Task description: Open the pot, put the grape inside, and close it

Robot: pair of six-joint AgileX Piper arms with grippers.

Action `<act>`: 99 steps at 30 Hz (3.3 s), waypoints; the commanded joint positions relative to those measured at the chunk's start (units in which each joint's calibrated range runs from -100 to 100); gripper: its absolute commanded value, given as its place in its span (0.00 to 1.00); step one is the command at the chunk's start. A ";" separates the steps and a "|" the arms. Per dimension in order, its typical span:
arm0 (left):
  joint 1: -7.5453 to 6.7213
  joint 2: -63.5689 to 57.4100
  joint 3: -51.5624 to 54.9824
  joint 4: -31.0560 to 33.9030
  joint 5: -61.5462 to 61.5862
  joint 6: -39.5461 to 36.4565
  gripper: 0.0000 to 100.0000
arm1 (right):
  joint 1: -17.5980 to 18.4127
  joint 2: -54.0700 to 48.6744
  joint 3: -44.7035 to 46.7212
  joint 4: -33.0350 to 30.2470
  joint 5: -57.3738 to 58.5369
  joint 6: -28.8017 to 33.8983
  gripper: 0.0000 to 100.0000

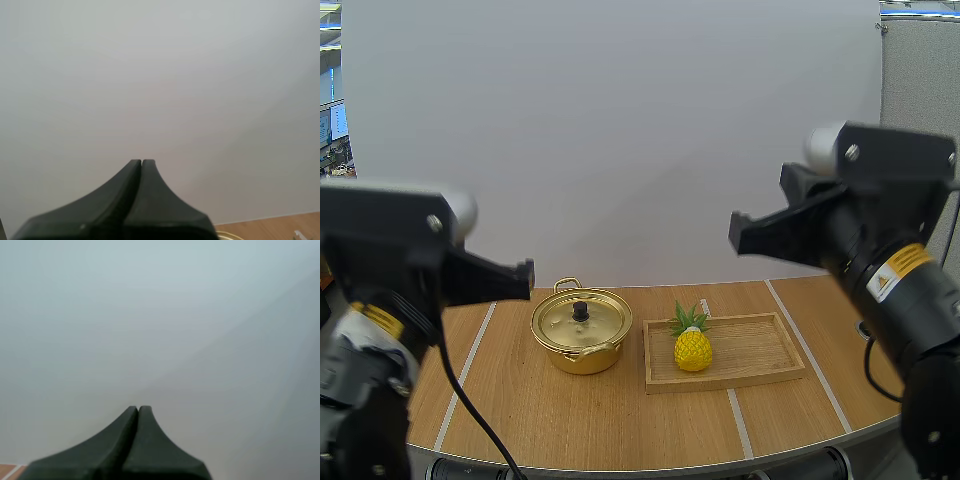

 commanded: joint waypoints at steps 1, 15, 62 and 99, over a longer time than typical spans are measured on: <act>0.05 -0.25 7.04 0.29 -6.12 -0.45 0.00 | -0.87 -0.36 6.85 -0.82 -2.70 0.10 0.00; -0.52 -0.25 22.72 0.07 -22.93 -0.54 0.00 | -1.22 -0.36 32.90 -0.82 -27.09 0.10 0.00; -1.08 -0.25 29.30 0.18 -1.28 -10.57 0.00 | -1.76 -0.36 33.15 -0.82 -1.37 0.10 0.00; -1.08 -0.25 29.30 0.18 -1.28 -10.57 0.00 | -1.76 -0.36 33.15 -0.82 -1.37 0.10 0.00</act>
